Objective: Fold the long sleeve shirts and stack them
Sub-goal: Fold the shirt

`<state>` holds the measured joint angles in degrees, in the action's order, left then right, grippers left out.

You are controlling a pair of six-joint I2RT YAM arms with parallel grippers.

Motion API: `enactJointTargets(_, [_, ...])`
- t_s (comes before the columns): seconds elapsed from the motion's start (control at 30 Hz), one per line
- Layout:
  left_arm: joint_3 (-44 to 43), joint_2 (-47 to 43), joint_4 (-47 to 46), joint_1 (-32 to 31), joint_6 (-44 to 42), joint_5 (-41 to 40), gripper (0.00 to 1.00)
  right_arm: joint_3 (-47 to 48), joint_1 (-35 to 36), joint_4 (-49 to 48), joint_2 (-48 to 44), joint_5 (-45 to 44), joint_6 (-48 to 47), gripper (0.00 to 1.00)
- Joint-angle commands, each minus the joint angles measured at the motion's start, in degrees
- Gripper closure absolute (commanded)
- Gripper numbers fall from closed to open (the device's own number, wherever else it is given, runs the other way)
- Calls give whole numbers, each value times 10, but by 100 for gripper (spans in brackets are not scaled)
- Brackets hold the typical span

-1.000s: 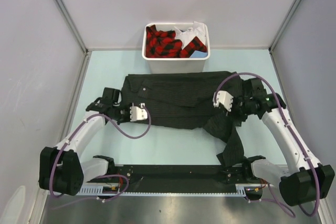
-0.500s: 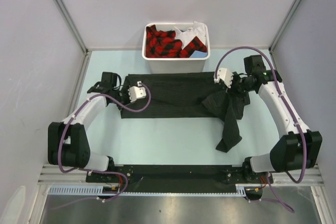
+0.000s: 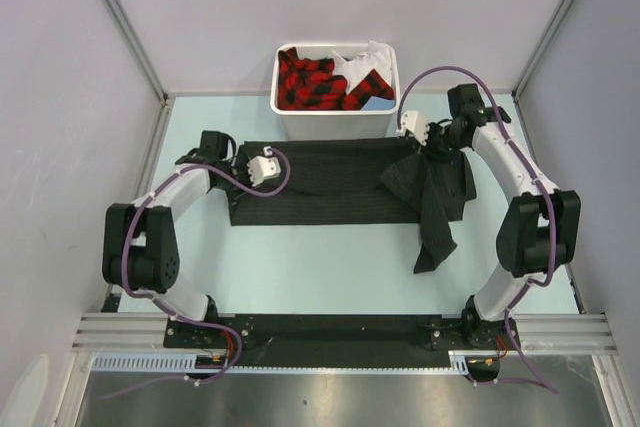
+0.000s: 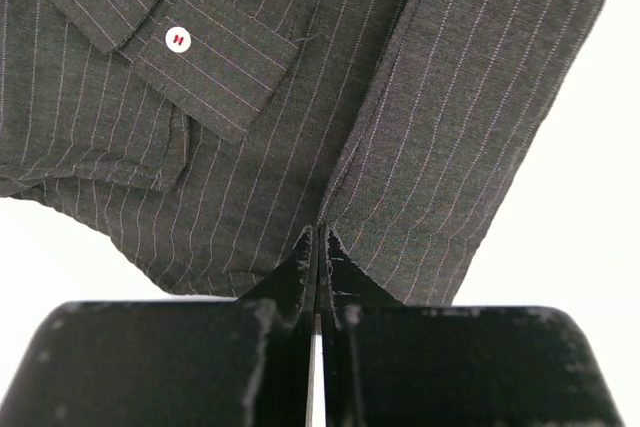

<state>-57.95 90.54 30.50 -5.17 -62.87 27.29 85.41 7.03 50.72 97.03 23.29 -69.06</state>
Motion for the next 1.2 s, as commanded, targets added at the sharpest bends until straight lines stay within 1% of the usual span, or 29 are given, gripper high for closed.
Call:
enactJointTargets(0.0, [-31,18,-12,6,13,4,100,48,4,-26,30,4,-3,100])
enactJointTargets(0.23, [-48,42,-10,9,18,-1,100,43,7,-69,74,-10,6,100])
enactJointTargets(0.3, [-52,47,-11,9,20,-4,100,40,6,-95,83,-11,14,100])
enactJointTargets(0.33, [-55,49,-10,10,20,-6,100,36,7,-124,83,-13,20,100])
enactJointTargets(0.43, [-59,52,-9,14,19,-5,100,34,14,-151,87,-16,31,100])
enactJointTargets(0.6, [-59,50,-6,18,14,-1,100,22,19,-170,88,-9,27,100])
enactJointTargets(0.77, [-59,56,-4,18,11,-1,100,15,26,-180,105,-25,16,100])
enactJointTargets(0.83, [-61,63,0,18,13,-4,100,23,31,-168,118,-36,18,100])
enactJointTargets(0.87, [-65,65,4,19,16,-7,95,27,34,-157,119,-40,16,92])
enactJointTargets(0.9, [-73,67,13,20,16,-5,89,32,35,-128,121,-46,18,87])
enactJointTargets(0.93, [-75,66,24,23,18,-1,80,41,34,-112,121,-56,32,78])
enactJointTargets(0.97, [-77,58,27,29,21,4,66,44,32,-96,120,-57,38,53])
enactJointTargets(1.0, [-76,50,30,32,24,15,61,48,20,-72,116,-59,48,43])
enactJointTargets(1.03, [-74,43,31,34,31,18,57,50,12,-61,108,-63,56,36])
enactJointTargets(1.07, [-70,22,32,38,33,21,51,62,2,-51,105,-66,79,33])
enactJointTargets(1.1, [-60,11,31,38,35,22,50,70,-25,-18,103,-56,88,32])
enactJointTargets(1.17, [-45,-19,31,38,36,22,47,93,-53,29,97,-45,109,33])
